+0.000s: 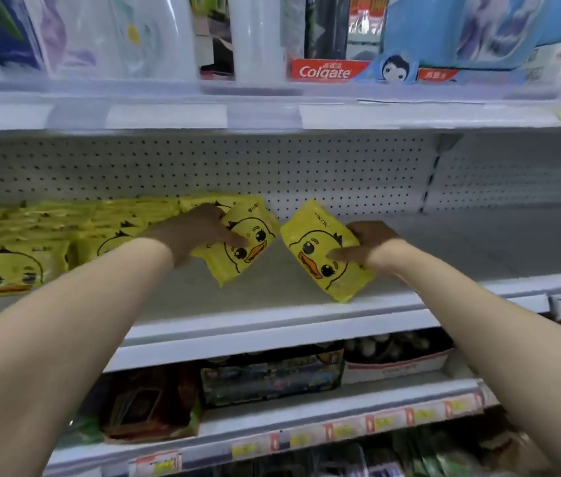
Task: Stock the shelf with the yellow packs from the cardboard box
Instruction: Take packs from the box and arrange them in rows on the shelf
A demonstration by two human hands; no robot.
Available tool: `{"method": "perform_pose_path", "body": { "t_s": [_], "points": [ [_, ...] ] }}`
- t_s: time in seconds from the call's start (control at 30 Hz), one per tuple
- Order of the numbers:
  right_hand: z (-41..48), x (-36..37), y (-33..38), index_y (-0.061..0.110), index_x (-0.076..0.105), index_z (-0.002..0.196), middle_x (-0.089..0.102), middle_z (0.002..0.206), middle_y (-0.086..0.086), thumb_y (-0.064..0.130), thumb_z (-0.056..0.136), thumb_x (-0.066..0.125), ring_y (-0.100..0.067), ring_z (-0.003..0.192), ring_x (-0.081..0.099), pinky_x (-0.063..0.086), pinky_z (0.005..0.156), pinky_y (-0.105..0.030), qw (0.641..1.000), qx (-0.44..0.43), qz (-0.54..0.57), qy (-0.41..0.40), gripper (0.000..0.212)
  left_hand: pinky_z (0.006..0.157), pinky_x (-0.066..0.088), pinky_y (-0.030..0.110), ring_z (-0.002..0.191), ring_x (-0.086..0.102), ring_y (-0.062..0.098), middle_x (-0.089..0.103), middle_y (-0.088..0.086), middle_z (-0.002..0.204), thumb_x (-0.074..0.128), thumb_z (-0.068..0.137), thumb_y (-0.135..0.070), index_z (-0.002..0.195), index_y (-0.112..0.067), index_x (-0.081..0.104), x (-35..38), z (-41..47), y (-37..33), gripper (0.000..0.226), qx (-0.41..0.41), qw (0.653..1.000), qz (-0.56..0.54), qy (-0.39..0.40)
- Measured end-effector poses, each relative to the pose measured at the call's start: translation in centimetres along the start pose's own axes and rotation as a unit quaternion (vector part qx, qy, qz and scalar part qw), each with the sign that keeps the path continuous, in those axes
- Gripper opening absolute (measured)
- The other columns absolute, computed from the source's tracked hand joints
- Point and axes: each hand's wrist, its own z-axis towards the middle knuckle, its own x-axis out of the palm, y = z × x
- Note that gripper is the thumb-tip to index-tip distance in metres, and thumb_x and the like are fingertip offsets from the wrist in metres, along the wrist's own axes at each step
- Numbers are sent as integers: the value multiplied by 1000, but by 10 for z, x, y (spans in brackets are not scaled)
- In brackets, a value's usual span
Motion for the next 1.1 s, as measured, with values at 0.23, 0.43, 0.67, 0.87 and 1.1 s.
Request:
{"method": "perform_pose_path", "body": {
  "t_s": [0.23, 0.43, 0.67, 0.87, 1.1],
  "points": [
    [46, -10, 17, 21, 70, 109, 72, 106, 5, 28, 78, 84, -14, 97, 67, 55, 89, -34, 983, -43, -153, 89, 35, 86, 42, 27, 122, 50, 24, 49, 4, 142, 86, 67, -45, 144, -14, 44, -8, 81, -2, 93, 41, 967, 249, 21],
    [72, 3, 14, 24, 72, 106, 75, 101, 11, 25, 75, 86, -8, 95, 69, 55, 94, -38, 985, -47, -124, 111, 34, 100, 38, 30, 132, 42, 24, 41, 4, 149, 82, 72, -47, 149, -18, 37, -20, 120, 14, 94, 78, 947, 311, 21],
    [94, 19, 15, 22, 73, 106, 76, 99, 7, 26, 75, 87, -9, 91, 71, 57, 87, -36, 981, -56, -133, 130, 34, 103, 39, 32, 131, 44, 25, 43, 5, 148, 83, 73, -42, 147, -16, 40, -41, 137, 33, 89, 84, 941, 327, 0],
    [110, 30, 22, 25, 72, 98, 75, 87, 18, 22, 75, 87, 4, 78, 68, 50, 71, -19, 982, -74, -102, 138, 27, 89, 50, 38, 105, 55, 22, 59, 6, 122, 90, 64, -36, 126, -16, 53, -47, 140, 41, 75, 126, 932, 337, -34],
    [121, 49, 35, 21, 72, 107, 74, 100, 16, 21, 76, 86, 9, 87, 67, 53, 88, -22, 979, -94, -90, 154, 34, 82, 43, 34, 107, 47, 24, 52, 6, 117, 87, 64, -44, 122, -18, 50, -43, 132, 47, 74, 150, 899, 398, -105]
  ]
}}
